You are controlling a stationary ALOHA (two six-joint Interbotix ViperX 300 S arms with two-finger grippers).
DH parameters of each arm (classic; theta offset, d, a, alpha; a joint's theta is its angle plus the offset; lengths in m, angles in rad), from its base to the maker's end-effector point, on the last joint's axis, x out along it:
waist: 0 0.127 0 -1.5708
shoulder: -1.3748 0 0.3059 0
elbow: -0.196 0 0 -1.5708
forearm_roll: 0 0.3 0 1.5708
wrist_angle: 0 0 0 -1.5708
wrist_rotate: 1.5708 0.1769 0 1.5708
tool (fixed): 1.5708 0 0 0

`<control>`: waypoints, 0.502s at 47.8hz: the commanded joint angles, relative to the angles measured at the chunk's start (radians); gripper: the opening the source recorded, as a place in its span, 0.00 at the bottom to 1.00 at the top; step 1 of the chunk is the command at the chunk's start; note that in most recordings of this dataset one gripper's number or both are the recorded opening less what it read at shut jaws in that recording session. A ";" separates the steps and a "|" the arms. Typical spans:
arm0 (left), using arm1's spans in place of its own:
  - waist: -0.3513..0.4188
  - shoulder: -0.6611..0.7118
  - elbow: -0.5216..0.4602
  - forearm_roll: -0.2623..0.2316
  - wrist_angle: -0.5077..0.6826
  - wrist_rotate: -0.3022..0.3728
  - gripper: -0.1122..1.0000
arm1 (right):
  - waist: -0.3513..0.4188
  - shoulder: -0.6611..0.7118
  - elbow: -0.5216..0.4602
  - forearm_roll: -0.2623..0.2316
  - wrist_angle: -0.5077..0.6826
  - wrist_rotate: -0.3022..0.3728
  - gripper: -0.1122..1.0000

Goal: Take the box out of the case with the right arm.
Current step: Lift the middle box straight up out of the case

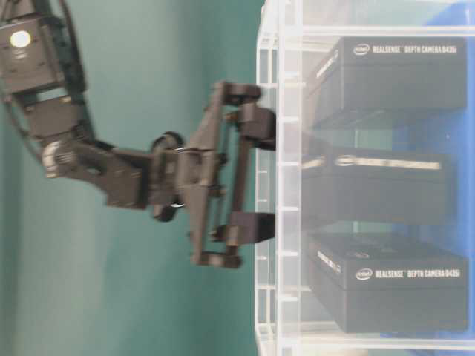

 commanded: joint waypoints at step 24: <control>0.003 -0.002 -0.012 0.003 -0.003 0.000 0.18 | 0.006 -0.037 -0.434 -0.063 0.425 -0.002 0.71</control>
